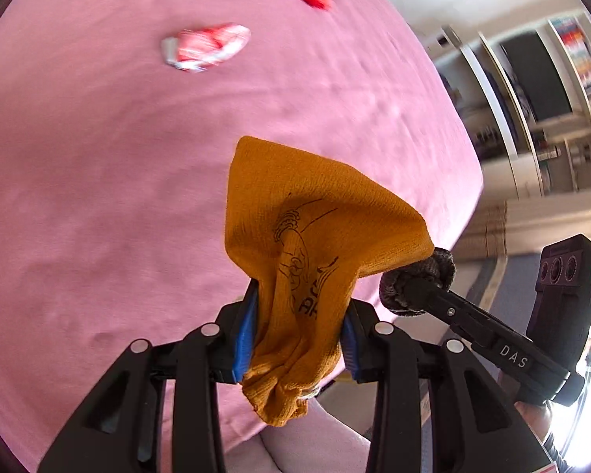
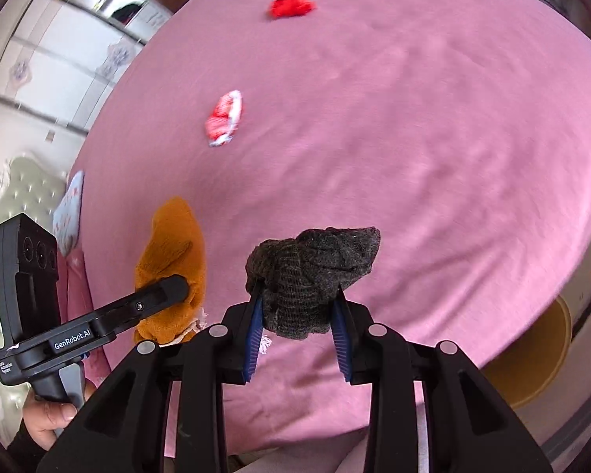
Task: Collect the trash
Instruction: 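Carry the orange pouch and dark sock over the yellow bin and release both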
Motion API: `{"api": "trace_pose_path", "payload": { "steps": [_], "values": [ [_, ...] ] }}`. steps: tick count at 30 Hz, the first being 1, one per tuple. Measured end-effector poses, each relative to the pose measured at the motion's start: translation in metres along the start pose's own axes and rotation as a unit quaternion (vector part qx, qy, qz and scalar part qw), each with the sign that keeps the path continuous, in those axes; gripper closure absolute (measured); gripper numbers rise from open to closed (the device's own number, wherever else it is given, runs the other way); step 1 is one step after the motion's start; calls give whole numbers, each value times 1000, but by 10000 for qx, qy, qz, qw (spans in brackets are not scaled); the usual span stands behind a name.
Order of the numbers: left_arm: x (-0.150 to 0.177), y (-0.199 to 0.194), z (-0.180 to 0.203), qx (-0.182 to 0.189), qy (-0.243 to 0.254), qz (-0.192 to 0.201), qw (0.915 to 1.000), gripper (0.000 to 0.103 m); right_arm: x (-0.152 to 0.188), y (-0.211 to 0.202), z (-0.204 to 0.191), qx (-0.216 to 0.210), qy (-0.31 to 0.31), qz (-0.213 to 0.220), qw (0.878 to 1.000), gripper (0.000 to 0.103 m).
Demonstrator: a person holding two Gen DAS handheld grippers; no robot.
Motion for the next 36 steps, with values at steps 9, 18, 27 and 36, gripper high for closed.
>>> {"api": "trace_pose_path", "payload": {
  "steps": [9, 18, 27, 36],
  "values": [
    [55, 72, 130, 276, 947, -781, 9921, 66, 33, -80, 145, 557, 1032, 393, 9923, 72],
    [137, 152, 228, 327, 1604, -1541, 9744, 65, 94, -130, 280, 1032, 2040, 522, 9721, 72],
    [203, 216, 264, 142, 2046, -2094, 9561, 65, 153, -125, 343, 1134, 2671, 273, 9566, 72],
    [233, 263, 260, -136, 2089, -2424, 9473, 64, 170, -101, 374, 1090, 2789, -6, 9541, 72]
  ]
}}
Point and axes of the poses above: each gripper's, at about its wrist camera, not at the fingertips, and y roughly the way its jaws point, z to its right, x to its underside, the point moved 8 cm from there along y, roughly the way its jaws point, and after that the axes turned 10 degrees about z, right-handed, at the moved point
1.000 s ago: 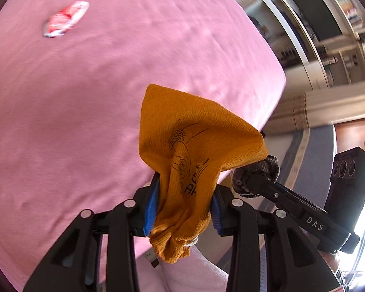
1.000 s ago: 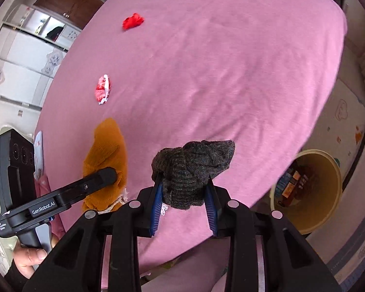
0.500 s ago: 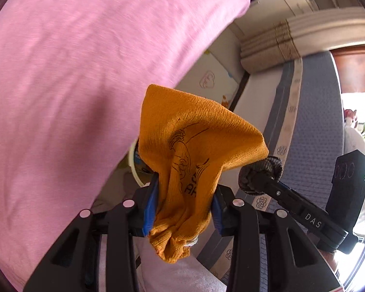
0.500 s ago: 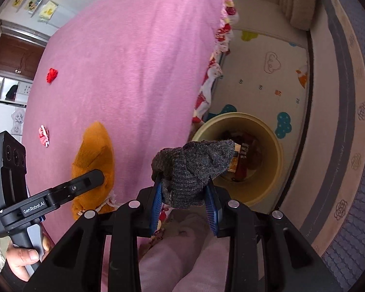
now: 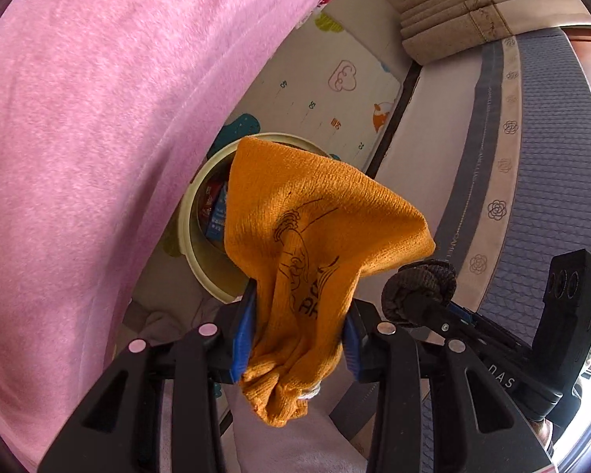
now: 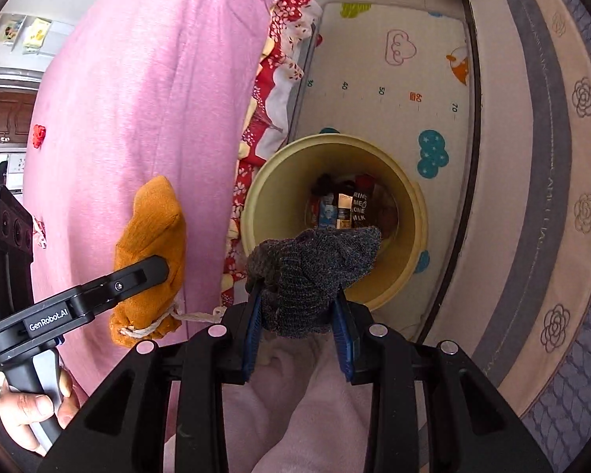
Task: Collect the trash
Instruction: 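Carry the orange pouch and dark sock over the yellow bin and release both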
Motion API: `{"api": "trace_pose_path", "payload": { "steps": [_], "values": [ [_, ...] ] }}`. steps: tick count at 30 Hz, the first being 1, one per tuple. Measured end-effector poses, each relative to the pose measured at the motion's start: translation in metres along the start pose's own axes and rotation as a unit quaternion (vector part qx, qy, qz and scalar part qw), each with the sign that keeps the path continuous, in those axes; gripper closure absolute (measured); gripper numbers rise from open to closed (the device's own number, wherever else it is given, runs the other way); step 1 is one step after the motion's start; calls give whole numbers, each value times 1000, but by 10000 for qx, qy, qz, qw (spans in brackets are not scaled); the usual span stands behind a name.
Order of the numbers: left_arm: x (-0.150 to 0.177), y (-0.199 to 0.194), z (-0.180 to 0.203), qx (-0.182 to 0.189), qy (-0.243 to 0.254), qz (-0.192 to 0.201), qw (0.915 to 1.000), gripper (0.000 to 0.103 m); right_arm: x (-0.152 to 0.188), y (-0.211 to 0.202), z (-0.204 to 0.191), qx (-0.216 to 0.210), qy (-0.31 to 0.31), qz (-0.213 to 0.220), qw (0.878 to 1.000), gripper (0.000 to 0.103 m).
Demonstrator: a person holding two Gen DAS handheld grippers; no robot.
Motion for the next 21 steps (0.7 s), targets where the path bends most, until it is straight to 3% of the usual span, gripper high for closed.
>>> {"api": "trace_pose_path", "payload": {
  "steps": [4, 6, 10, 21],
  "values": [
    [-6, 9, 5, -4, 67, -44, 10000, 60, -4, 2, 4, -71, 31, -6, 10000, 70],
    [-9, 11, 6, -11, 96, -82, 9999, 56, -7, 5, 7, -84, 59, -23, 9999, 64],
    [-9, 21, 6, -71, 126, -305, 9994, 28, -8, 10, 18, -45, 210, -105, 9997, 57],
    [-3, 34, -3, -218, 10, -538, 9983, 26, -4, 14, 27, 69, 244, -256, 9994, 57]
  ]
}}
Point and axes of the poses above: each gripper's, at about its wrist camera, not at the fingertips, and y roughly the way its jaws point, z to its right, x to its underside, the point moved 8 cm from there along y, roughly the way its jaws point, and after that the axes turned 10 degrees about z, right-handed, at the moved point
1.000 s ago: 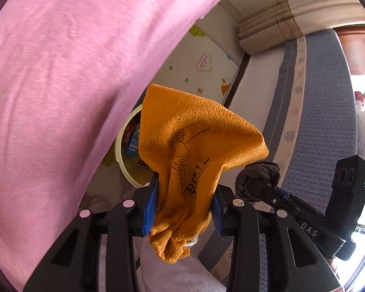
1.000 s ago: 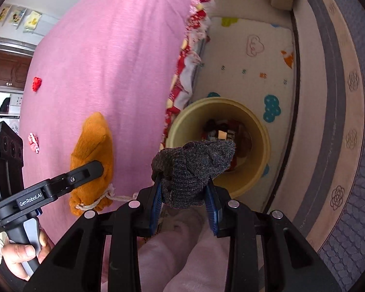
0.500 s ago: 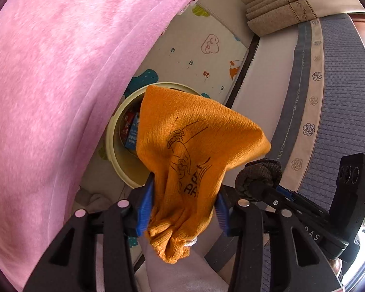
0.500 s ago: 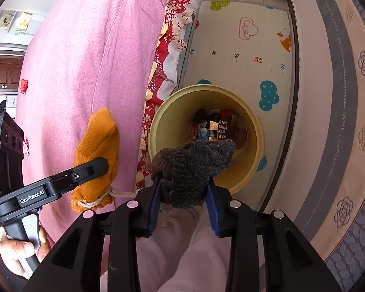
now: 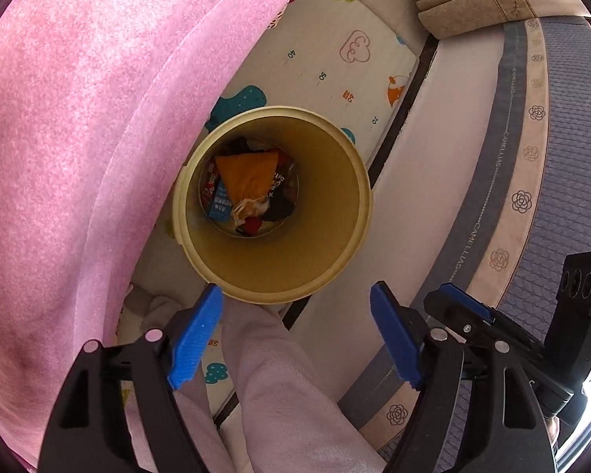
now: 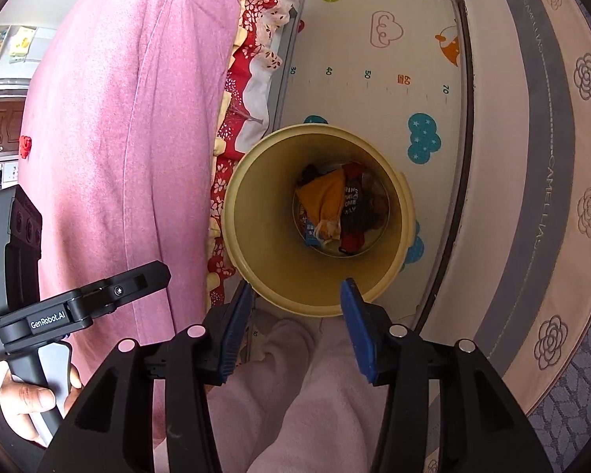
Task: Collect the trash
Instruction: 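Carry the orange pouch and dark sock over the yellow bin and release both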
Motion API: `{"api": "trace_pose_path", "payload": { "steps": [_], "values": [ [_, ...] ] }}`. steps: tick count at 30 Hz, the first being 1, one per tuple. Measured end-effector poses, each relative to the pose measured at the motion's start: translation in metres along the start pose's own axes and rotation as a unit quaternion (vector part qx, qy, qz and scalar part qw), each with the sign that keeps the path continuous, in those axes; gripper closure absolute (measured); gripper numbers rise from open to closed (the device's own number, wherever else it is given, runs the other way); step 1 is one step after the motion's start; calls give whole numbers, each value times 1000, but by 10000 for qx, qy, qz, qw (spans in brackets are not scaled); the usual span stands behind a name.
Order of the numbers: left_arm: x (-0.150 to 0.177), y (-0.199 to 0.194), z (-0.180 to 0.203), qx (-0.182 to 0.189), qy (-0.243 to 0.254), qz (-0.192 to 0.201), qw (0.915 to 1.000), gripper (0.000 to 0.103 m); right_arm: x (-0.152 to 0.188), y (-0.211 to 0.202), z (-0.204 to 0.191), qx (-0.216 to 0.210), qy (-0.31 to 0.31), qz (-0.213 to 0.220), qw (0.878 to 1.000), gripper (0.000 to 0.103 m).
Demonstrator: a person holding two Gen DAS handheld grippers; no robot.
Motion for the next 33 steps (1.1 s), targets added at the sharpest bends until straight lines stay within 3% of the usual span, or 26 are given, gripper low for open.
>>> {"api": "trace_pose_path", "payload": {
  "steps": [20, 27, 33],
  "values": [
    [-1, -32, -2, 157, 47, 299, 9994, 24, 3, -12, -34, 134, -320, 70, 9994, 57],
    [0, -61, -15, 287, -42, 556, 9980, 24, 8, -26, -53, 225, -550, 132, 9981, 57],
    [3, -99, -32, 451, -240, 846, 9951, 24, 6, -42, -93, 175, -877, 278, 9956, 57]
  ]
}}
Point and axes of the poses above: each gripper's, at about its wrist camera, not at the fingertips, and y roughly the way its jaws point, z to its right, x to its underside, the point moved 8 cm from there along y, roughly the way its jaws point, and after that the axes turned 10 degrees about z, right-handed, at the moved point
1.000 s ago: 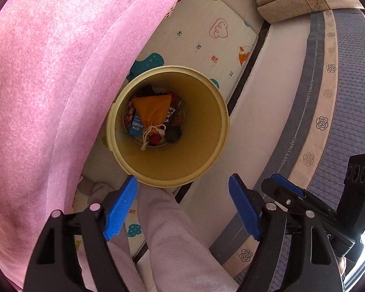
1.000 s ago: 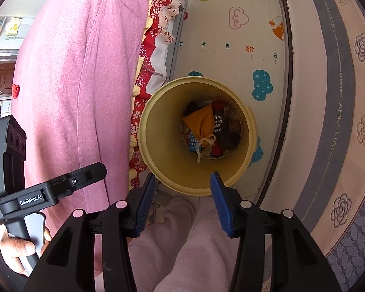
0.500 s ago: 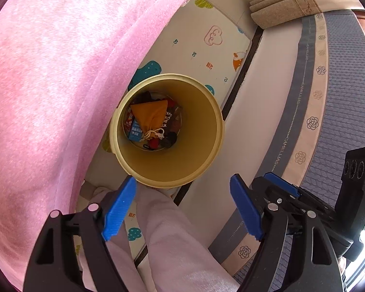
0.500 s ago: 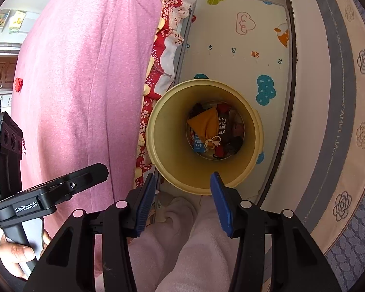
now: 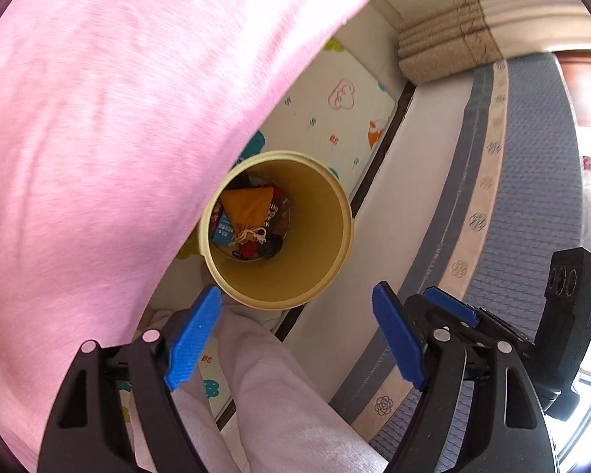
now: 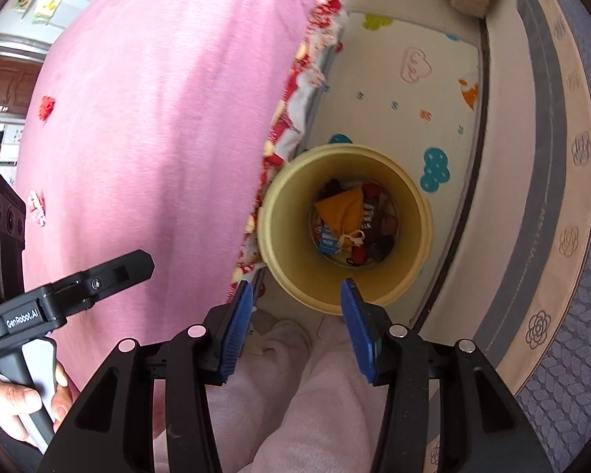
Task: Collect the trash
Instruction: 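Carry the orange pouch and dark sock over the yellow bin and release both, then grasp the red-white wrapper with the left tool while the right tool grasps the red cloth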
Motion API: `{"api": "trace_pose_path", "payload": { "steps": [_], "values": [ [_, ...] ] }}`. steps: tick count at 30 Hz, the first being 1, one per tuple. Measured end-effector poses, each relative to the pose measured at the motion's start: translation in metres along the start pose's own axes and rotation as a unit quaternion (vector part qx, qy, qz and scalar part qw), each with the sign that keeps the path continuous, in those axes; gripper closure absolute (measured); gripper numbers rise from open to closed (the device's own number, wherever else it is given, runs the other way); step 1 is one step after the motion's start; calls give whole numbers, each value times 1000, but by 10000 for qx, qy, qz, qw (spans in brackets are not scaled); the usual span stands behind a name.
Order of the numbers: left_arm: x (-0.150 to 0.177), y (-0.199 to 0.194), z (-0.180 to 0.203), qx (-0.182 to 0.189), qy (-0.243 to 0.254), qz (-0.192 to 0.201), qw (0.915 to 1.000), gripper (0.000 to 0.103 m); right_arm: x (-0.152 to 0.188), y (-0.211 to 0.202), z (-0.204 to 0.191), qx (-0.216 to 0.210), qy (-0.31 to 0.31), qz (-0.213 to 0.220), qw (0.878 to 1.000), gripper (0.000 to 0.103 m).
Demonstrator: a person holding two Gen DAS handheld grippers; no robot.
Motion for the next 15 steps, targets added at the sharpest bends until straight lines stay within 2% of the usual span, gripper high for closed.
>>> {"api": "trace_pose_path", "payload": {
  "steps": [4, 8, 15],
  "values": [
    [-5, -35, -21, 34, -206, 292, 9994, 24, -11, -8, -46, -126, -377, 71, 9992, 57],
    [-12, -77, -58, -20, -426, 640, 9970, 24, -18, -10, -104, -276, -851, 115, 9959, 57],
    [-24, -166, -146, -284, -923, 1453, 9847, 23, -14, 1, -219, -561, -1636, 105, 9849, 57]
  ]
}}
Point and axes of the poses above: each gripper's, at about its wrist camera, not at the fingertips, and y roughly the way its jaws point, z to its right, x to its underside, the point moved 8 cm from there along y, roughly the way its jaws point, and after that the axes turned 10 degrees about z, right-handed, at the moved point
